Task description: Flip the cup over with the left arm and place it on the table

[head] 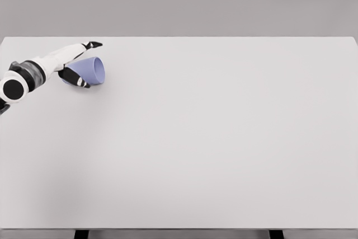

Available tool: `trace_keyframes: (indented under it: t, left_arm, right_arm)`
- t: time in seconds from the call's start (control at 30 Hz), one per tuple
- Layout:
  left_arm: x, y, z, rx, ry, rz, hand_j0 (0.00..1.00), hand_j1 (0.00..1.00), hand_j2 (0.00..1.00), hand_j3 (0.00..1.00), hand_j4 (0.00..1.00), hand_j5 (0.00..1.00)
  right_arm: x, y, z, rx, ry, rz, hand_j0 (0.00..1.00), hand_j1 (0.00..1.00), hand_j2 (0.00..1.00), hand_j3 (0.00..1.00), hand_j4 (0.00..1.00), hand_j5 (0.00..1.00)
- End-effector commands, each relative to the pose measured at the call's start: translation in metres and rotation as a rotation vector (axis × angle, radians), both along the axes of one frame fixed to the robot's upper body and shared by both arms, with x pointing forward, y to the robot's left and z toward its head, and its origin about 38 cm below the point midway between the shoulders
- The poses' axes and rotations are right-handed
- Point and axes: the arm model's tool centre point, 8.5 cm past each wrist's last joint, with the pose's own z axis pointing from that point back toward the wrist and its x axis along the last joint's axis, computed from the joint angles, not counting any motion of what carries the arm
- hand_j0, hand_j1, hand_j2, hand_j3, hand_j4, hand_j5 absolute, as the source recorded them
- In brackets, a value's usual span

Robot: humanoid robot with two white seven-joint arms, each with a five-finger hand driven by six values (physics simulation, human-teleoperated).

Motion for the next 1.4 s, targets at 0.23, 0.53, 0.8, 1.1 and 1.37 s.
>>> trace_keyframes:
  t: [0.23, 0.53, 0.8, 1.1, 1.37]
  left_arm:
    - [0.002, -0.006, -0.017, 0.004, 0.036, 0.002, 0.88, 0.88, 0.88, 0.88, 0.88, 0.88]
    - [0.001, -0.006, -0.013, -0.019, 0.045, -0.002, 0.66, 0.66, 0.66, 0.66, 0.66, 0.66]
    - [-0.008, -0.027, 0.028, -0.208, -0.054, -0.153, 0.63, 0.63, 0.63, 0.63, 0.63, 0.63]
    - [-0.017, -0.018, 0.037, -0.559, -0.057, -0.150, 0.64, 0.64, 0.64, 0.64, 0.64, 0.64]
    - [-0.022, -0.022, 0.043, -0.725, -0.058, -0.174, 0.60, 0.60, 0.60, 0.60, 0.60, 0.60]
  right_arm:
    - [-0.001, 0.000, 0.000, 0.000, 0.001, 0.001, 1.00, 1.00, 1.00, 1.00, 1.00, 1.00]
    - [-0.001, 0.000, 0.000, 0.000, 0.001, 0.001, 1.00, 1.00, 1.00, 1.00, 1.00, 1.00]
    - [-0.001, 0.000, 0.000, 0.000, 0.001, 0.001, 1.00, 1.00, 1.00, 1.00, 1.00, 1.00]
    - [0.000, 0.000, 0.000, 0.000, -0.001, 0.001, 1.00, 1.00, 1.00, 1.00, 1.00, 1.00]
    - [-0.001, 0.000, 0.000, 0.000, 0.001, -0.001, 1.00, 1.00, 1.00, 1.00, 1.00, 1.00]
